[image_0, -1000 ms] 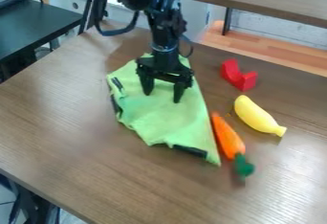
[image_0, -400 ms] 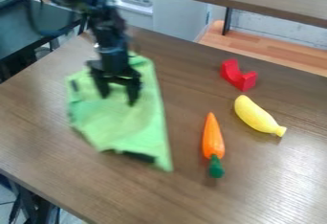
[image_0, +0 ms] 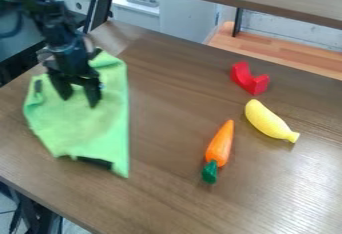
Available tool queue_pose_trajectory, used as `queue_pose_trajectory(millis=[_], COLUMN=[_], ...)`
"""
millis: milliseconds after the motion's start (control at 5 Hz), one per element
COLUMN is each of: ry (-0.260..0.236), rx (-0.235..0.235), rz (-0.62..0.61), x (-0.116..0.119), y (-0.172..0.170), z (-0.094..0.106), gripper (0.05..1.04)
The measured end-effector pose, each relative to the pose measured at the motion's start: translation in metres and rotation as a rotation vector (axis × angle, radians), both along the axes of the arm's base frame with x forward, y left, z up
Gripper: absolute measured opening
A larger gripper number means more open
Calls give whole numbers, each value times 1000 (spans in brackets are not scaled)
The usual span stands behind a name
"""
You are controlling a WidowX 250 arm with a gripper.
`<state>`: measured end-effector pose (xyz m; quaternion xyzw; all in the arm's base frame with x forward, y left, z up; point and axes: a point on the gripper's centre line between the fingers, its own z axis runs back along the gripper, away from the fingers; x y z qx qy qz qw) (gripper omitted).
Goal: Move the cloth from top right to bottom left
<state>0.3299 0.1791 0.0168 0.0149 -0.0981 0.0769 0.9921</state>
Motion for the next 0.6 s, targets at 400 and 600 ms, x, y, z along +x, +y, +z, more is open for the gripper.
queue_pose_trajectory(millis=[400,600], ry=[-9,-12], rx=[17,38], rz=[2,2], x=[-11,3], y=[24,0], z=[2,-1], gripper=[999,999])
